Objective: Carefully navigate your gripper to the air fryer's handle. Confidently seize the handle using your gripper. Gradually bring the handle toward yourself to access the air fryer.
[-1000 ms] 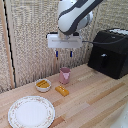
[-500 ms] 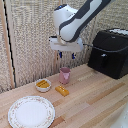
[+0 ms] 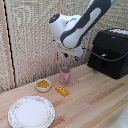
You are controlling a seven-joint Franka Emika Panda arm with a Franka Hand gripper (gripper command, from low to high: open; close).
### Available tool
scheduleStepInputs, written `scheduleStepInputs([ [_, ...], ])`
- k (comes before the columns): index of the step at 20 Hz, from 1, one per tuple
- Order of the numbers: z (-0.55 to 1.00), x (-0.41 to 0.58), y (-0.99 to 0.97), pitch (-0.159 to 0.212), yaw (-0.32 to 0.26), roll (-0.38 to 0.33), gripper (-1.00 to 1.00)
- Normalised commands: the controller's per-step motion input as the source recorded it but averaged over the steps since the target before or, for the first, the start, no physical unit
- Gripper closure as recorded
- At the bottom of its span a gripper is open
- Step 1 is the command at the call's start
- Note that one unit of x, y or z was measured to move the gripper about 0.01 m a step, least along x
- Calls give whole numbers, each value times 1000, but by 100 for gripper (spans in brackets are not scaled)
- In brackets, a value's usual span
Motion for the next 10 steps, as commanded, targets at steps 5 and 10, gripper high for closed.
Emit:
scheduleStepInputs([
  [5, -22, 202, -484, -45, -71, -367, -100],
  [10, 0, 114, -669, -82, -4, -307, -100],
])
